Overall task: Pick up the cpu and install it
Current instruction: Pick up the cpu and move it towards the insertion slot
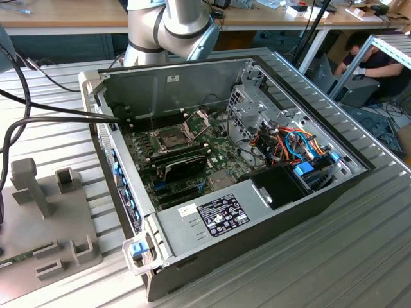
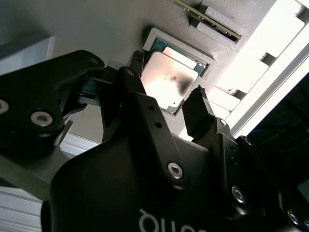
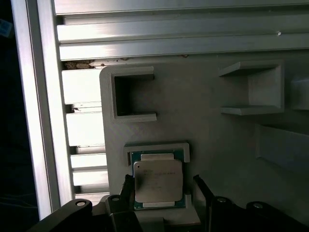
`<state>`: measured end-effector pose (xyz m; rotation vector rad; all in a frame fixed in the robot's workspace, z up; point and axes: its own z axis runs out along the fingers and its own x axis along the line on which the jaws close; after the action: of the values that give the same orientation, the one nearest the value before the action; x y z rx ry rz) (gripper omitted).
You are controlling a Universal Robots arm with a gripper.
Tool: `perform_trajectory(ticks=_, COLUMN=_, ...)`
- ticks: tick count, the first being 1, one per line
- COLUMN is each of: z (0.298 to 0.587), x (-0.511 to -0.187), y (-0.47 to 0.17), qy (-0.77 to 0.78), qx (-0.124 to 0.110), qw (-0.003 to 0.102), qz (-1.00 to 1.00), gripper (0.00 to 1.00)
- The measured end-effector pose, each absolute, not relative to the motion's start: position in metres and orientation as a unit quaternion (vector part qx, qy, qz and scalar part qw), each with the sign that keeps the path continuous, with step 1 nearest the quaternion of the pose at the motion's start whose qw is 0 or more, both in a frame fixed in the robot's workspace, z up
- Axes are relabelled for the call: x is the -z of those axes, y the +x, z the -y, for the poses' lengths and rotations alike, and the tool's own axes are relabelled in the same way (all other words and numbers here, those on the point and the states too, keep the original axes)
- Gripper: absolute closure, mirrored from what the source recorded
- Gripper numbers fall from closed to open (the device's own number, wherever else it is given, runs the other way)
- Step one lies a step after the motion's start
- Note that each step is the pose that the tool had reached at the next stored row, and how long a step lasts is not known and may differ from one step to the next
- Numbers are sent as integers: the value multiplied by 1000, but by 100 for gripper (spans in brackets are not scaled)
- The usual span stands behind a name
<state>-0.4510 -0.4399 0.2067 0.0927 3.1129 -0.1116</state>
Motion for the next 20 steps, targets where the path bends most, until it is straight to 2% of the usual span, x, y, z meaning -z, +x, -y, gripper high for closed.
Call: perform_trajectory(ticks=20, z=438, x=-201, y=-452, qy=20, qx=37, qw=13, qz=-999, gripper=40)
